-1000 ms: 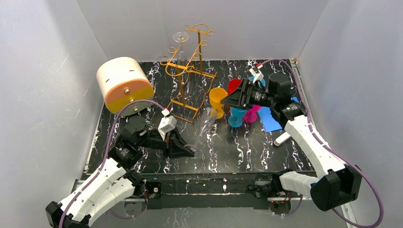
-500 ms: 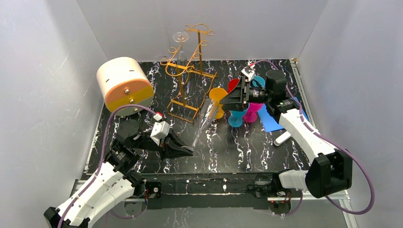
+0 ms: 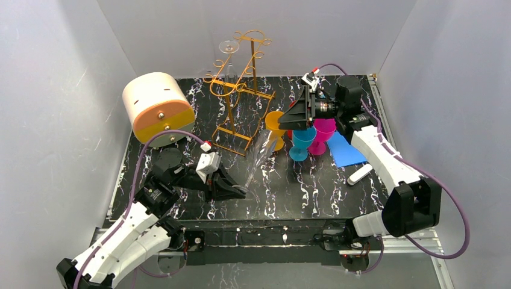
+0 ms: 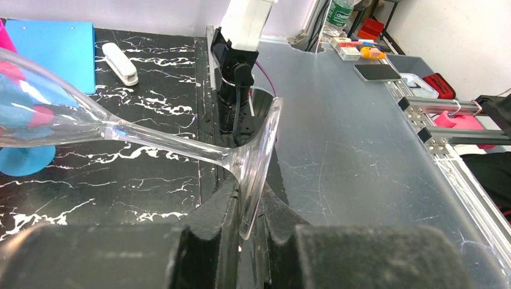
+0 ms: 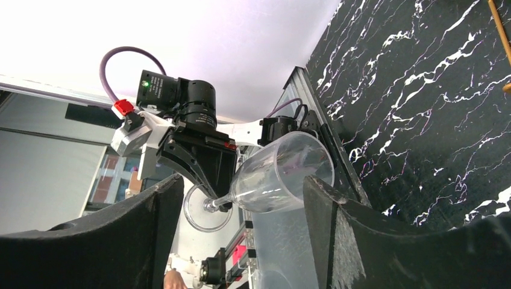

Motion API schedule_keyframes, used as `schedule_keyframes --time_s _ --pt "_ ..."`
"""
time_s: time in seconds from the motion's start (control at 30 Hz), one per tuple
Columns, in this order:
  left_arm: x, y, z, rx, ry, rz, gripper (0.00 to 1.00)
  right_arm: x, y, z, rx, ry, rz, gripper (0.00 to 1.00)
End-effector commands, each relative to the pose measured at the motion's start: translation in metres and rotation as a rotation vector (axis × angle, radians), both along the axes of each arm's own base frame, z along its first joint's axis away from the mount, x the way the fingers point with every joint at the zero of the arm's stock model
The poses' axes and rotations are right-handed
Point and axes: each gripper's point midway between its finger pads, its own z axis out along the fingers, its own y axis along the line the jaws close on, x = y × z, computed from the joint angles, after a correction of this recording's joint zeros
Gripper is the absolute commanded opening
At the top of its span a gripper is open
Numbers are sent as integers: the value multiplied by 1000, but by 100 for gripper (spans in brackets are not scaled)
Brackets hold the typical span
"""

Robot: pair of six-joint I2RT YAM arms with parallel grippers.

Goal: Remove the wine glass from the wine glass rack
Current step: Place the wine glass at the center of the board.

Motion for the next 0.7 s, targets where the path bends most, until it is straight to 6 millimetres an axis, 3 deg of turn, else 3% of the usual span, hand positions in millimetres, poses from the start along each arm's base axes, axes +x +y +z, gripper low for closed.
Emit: schedule_keyframes --time_s 0.0,0.3,0.5,0.67 --pt "-5 0 20 -39 -85 -50 0 1 -2 15 10 -54 58 80" --pt "-4 -3 22 -52 -158 -100 0 8 1 4 -5 3 112 78" --pt "-1 -6 14 -43 -176 -118 0 -3 -2 8 1 9 167 73" --pt "5 -8 2 -25 -178 -104 0 -13 -4 2 9 52 231 63"
